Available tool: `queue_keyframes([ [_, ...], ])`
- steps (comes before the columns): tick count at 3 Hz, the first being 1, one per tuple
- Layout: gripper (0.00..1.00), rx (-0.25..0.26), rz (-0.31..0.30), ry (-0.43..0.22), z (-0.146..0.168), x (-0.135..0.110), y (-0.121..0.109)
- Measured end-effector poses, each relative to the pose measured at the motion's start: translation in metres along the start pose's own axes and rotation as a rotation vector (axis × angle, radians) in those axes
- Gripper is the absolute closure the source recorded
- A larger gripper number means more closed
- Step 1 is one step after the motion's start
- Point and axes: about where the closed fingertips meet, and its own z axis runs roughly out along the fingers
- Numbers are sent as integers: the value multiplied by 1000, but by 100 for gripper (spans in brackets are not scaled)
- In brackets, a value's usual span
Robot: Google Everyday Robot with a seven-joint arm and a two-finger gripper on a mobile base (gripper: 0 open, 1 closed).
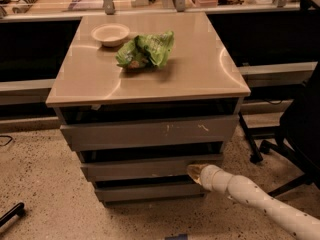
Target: Close middle drawer
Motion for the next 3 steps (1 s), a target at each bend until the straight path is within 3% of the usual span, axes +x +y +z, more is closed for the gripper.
queue_keyframes([
  [2,100,-28,-4,1,6,-2,-5],
  [3,100,-140,24,-18,-7,-18,9],
])
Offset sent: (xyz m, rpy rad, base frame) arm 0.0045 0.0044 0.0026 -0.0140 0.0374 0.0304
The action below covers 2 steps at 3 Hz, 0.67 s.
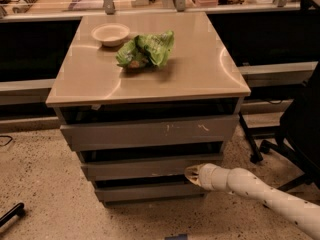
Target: Close middle drawer
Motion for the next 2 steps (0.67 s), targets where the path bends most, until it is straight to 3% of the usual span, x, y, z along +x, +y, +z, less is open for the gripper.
queue_keyframes([
  [2,100,-206,117,21,-59,-33,36],
])
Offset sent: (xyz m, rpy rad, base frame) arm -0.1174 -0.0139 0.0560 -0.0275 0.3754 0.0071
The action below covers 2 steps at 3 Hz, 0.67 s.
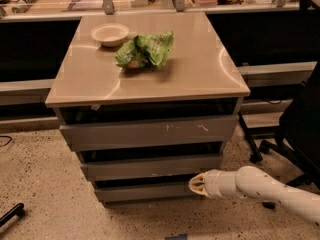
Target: Close middle drawer
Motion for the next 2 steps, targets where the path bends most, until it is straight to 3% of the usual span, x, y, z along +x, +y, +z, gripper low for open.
queue_keyframes([
  [1,100,-82,75,24,-31,-19,25],
  [2,89,-82,72,26,-32,-21,24],
])
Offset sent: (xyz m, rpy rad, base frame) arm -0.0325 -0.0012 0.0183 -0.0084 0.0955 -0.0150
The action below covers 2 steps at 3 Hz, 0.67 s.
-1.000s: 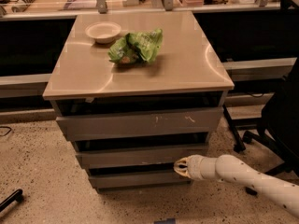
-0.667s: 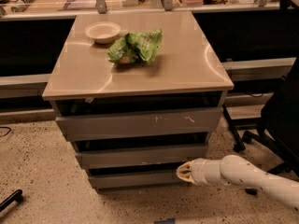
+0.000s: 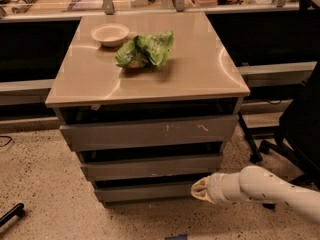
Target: Close middle drawer
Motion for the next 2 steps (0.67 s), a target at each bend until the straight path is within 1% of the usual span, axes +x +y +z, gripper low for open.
queue_keyframes([
  [1,71,0,0,0,0,0,0],
  [2,47,0,0,0,0,0,0],
])
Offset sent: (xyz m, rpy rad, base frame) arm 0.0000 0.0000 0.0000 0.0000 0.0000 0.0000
